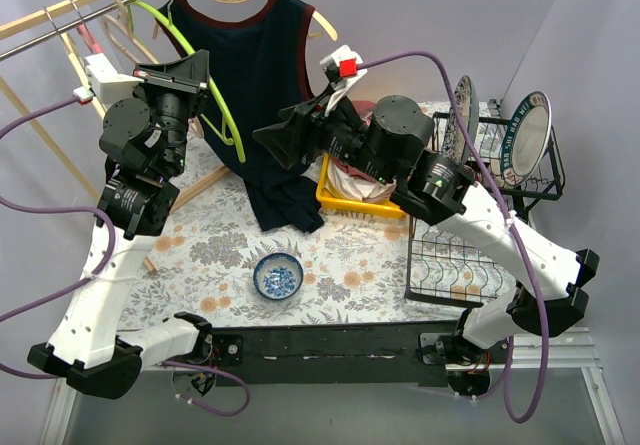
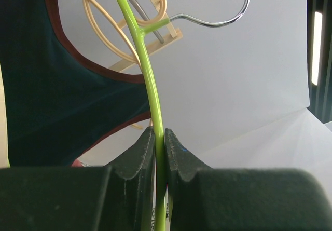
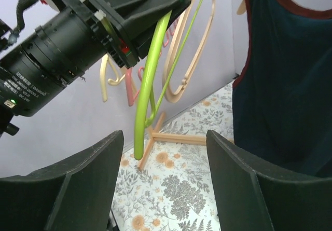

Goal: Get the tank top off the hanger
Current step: Place the hanger at the clothesline.

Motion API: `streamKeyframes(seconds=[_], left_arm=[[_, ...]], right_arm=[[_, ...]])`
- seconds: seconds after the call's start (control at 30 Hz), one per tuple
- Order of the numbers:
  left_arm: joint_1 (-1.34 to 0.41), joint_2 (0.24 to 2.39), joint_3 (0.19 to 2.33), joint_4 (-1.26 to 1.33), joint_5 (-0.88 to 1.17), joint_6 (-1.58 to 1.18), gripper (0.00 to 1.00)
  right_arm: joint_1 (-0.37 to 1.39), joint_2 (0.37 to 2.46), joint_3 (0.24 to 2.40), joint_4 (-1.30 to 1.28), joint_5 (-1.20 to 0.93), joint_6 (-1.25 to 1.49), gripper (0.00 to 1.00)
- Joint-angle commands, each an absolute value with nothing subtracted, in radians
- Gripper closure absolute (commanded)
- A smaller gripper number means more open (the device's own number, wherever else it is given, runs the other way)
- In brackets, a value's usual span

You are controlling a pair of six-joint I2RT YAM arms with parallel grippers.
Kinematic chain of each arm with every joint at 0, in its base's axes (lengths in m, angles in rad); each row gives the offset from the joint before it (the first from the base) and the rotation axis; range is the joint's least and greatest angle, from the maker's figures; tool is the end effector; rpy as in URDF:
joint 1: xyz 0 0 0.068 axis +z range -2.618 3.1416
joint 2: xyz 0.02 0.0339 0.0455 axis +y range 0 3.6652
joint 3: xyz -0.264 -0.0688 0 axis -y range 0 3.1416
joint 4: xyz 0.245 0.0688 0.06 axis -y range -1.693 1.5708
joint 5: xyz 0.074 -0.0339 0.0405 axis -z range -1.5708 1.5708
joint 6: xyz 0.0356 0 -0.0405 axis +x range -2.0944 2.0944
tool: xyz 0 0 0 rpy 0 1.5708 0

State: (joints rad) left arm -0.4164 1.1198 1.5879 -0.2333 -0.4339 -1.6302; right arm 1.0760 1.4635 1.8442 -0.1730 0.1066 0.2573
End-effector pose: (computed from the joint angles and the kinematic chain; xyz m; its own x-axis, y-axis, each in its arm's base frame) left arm 0.1889 -0.0672 0.5399 -0.0057 -0.9878 0.1554 0.2128 -0.1530 -0.9650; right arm 0.1477 0.2657 0.5453 -0.1154 0.3190 -0.9407 -0.8234 0.4990 0.2702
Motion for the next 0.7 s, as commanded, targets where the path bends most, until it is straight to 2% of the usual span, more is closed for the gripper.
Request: streamKeyframes(seconds=[0.0,0.27,0.47,0.5,0.57,0.63,0.67], left_arm=[[-0.417,1.086,1.583,-0.146,-0.448,-1.611,1.0],[-0.417,1.072,1.566,-0.138,-0.443,-1.624,1.0],[-0.419,1.049,1.531,-0.124,-0.433,-1.652,1.0],[-0.417,1.048,1.528,-0.123,-0.433,-1.657,1.0],[-0.417,1.037,1.52,-0.124,-0.439,-1.661,1.0],[-0.417,1.032,1.516,-0.115,-0.437,-1.664,1.0],[-0.417,1.031,1.519,-0.114,-0.43,-1.661,1.0]], right_arm=[[1.092,1.502,1.821,-0.111,0.055,0.298,0.29],[1.111,1.587,1.858,-0.087,0.112,0.311,0.35],[1.118,1.66,1.931,-0.12,0.147,0.318,0.51],[1.12,1.666,1.934,-0.12,0.153,0.318,0.59],[1.124,1.677,1.94,-0.12,0.182,0.319,0.67],[1.124,1.677,1.94,-0.12,0.205,0.318,0.83],[1.124,1.677,1.94,-0.123,0.234,0.314,0.93]])
